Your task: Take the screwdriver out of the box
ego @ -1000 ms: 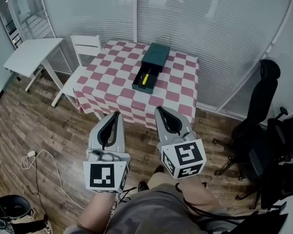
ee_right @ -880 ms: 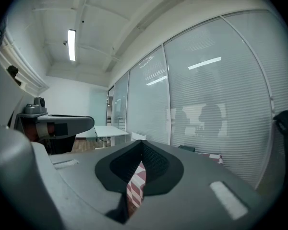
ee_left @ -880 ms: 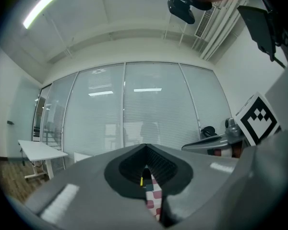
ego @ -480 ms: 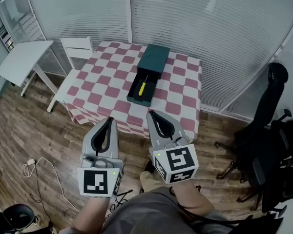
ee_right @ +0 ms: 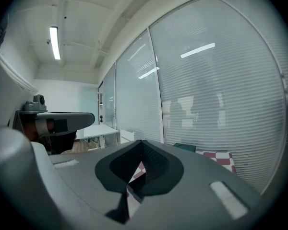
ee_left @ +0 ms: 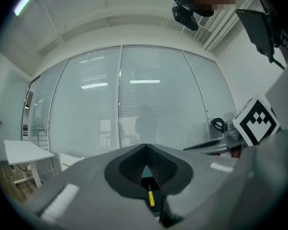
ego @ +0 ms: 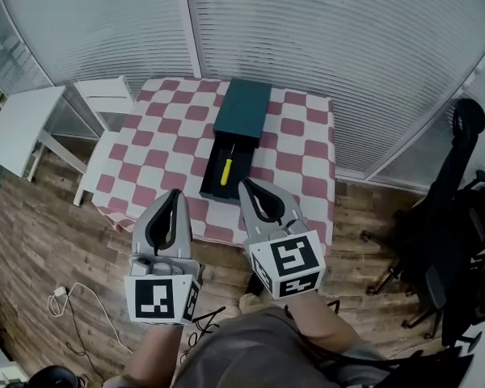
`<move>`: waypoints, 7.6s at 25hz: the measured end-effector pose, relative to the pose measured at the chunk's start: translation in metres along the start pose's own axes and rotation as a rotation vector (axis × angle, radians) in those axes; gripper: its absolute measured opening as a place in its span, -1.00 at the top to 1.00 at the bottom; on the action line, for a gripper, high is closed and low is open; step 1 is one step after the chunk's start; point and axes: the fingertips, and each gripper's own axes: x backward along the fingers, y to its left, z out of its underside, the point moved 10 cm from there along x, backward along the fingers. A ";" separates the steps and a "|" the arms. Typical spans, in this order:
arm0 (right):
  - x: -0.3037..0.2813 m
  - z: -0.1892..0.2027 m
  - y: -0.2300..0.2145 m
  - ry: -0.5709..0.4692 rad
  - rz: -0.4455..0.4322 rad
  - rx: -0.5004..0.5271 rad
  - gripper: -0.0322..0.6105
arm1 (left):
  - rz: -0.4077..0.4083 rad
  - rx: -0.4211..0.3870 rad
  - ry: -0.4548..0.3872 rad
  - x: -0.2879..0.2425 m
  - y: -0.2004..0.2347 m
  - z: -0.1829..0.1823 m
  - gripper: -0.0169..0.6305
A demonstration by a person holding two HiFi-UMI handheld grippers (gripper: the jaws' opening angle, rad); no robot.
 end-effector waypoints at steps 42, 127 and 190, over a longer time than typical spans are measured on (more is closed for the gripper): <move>-0.210 0.105 -0.033 0.441 0.434 -0.242 0.48 | 0.374 0.121 0.222 -0.228 0.156 0.102 0.94; -0.230 -0.076 0.037 0.009 0.040 0.043 0.65 | 0.036 0.035 0.005 -0.163 0.205 0.020 0.95; -0.162 -0.074 -0.009 -0.094 0.126 0.027 0.83 | 0.108 -0.026 -0.058 -0.163 0.144 -0.018 0.95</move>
